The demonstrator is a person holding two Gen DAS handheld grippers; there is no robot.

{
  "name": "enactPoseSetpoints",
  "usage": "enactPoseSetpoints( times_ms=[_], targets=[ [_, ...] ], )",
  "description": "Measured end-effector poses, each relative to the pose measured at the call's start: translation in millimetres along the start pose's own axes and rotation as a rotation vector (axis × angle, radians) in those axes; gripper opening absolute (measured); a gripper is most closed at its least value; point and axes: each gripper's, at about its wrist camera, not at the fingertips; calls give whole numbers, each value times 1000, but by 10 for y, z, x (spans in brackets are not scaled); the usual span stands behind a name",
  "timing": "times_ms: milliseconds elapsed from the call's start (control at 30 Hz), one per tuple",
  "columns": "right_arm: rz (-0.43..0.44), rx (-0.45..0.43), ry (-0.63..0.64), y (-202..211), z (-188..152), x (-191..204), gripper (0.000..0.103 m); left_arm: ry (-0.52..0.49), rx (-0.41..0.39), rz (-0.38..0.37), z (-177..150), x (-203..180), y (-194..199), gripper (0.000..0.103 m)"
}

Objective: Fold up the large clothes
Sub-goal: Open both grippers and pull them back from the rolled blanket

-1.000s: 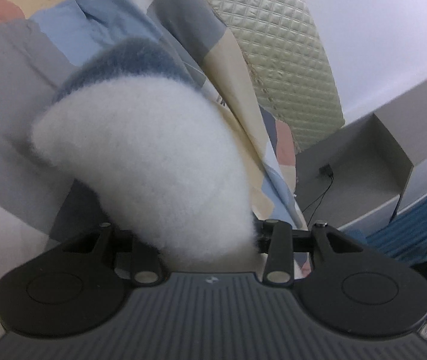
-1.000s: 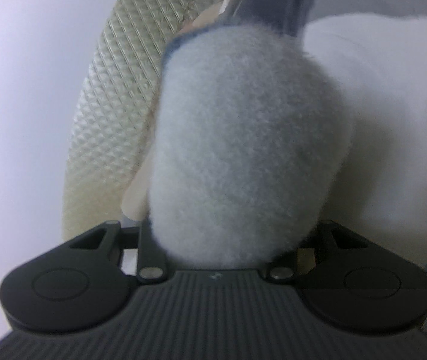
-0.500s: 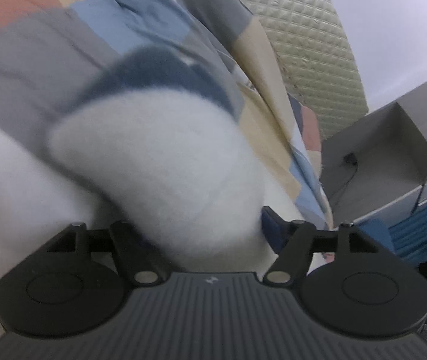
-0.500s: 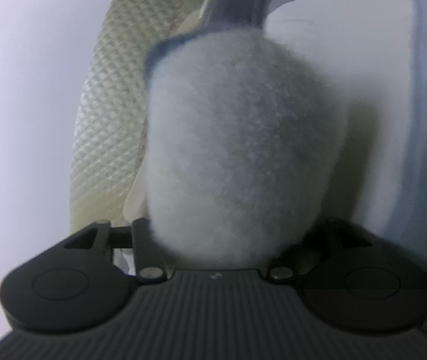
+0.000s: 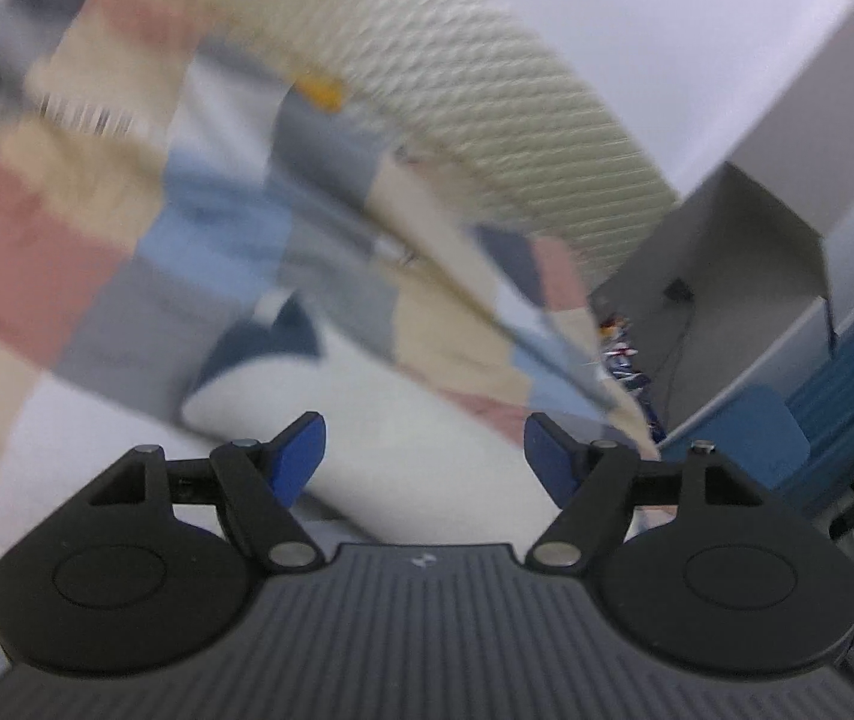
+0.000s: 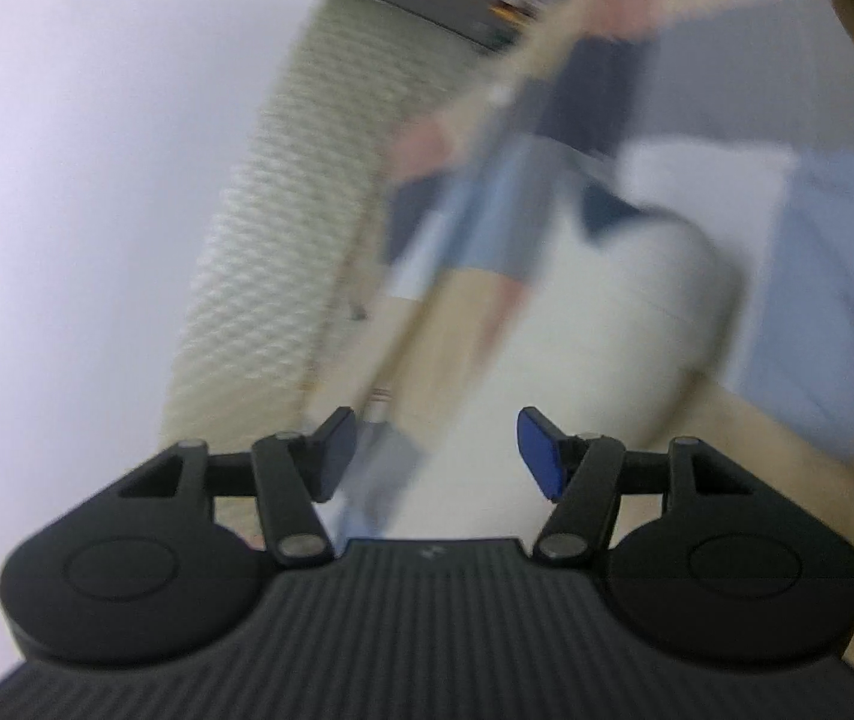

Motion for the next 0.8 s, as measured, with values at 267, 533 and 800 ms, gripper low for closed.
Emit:
enactPoseSetpoints(
  times_ms=[267, 533, 800],
  targets=[
    [107, -83, 318, 940, -362, 1079, 63, -299, -109, 53, 193, -866, 1240, 77],
    [138, -167, 613, 1678, -844, 1402, 63, -405, -181, 29, -256, -1114, 2210, 77],
    [117, -173, 791, 2072, -1407, 1262, 63, -486, -193, 95, -929, -1108, 2548, 77]
  ],
)
Point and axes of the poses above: each gripper's, at about its wrist camera, not at the fingertips, and y roughly against the way its jaws point, x to its left, z to its top, and after that the axes turned 12 degrees about -y, right-handed
